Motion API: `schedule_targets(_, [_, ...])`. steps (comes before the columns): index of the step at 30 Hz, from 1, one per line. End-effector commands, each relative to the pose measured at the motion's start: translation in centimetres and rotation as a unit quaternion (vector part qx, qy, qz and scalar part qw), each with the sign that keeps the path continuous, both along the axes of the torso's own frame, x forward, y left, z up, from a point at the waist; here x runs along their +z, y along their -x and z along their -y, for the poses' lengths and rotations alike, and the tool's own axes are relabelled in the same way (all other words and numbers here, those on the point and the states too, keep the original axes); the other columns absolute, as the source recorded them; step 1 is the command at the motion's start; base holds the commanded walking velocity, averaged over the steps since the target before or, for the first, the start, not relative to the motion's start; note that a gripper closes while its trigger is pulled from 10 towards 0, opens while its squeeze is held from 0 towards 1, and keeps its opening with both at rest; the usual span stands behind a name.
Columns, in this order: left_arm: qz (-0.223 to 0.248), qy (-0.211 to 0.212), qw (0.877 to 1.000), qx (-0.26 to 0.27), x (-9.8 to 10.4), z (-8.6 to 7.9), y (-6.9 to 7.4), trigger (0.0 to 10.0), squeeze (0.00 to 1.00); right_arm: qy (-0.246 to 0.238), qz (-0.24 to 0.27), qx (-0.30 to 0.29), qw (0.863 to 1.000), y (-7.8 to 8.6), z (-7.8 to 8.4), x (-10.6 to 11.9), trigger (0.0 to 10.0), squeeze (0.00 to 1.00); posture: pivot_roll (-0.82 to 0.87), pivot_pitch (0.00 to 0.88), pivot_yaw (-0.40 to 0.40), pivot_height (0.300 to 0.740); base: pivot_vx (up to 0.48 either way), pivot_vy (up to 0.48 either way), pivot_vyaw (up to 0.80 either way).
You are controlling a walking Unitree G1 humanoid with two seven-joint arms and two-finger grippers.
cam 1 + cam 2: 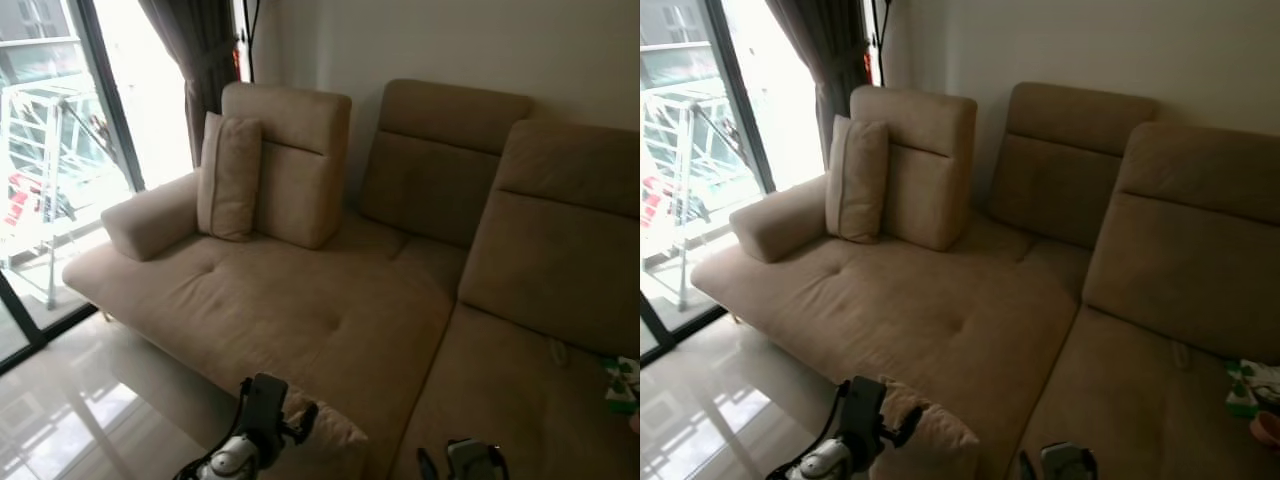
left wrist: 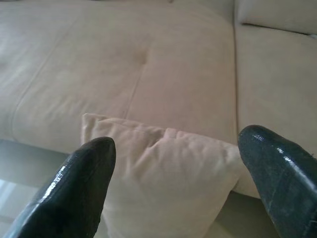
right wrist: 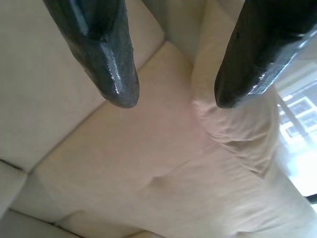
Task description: Move the pillow to the sofa from floor
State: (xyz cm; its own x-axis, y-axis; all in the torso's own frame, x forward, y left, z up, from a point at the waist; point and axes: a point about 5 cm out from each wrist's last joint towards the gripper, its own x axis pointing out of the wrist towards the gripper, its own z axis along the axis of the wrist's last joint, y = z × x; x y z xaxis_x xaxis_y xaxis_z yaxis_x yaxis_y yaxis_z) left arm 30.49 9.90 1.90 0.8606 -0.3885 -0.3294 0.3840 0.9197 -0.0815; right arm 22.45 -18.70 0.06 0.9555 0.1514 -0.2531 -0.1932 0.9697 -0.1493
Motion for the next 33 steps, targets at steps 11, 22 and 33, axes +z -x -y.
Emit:
schedule_targets(11, [-0.015, -0.001, 1.0, 0.002, -0.61, -0.19, 0.44, 10.0, 0.0, -0.01, 0.005, -0.011, 1.0, -0.1, 0.1, 0.09, 10.0, 0.0, -0.1, 0.0, 0.044, 0.74, 0.0, 0.0, -0.27])
schedule_targets(22, [-0.017, 0.001, 1.0, 0.002, -0.66, -0.09, 0.49, 10.0, 0.0, -0.014, 0.007, -0.014, 1.0, -0.1, 0.0, 0.11, 10.0, 0.0, -0.1, 0.0, 0.046, 0.74, 0.0, 0.0, -0.75])
schedule_targets(33, [-0.015, -0.001, 1.0, 0.002, -0.5, -0.15, 0.32, 10.0, 0.0, -0.007, 0.016, -0.012, 1.0, -0.45, -0.35, 0.38, 10.0, 0.0, -0.1, 0.0, 0.051, 0.74, 0.0, 0.0, -0.65])
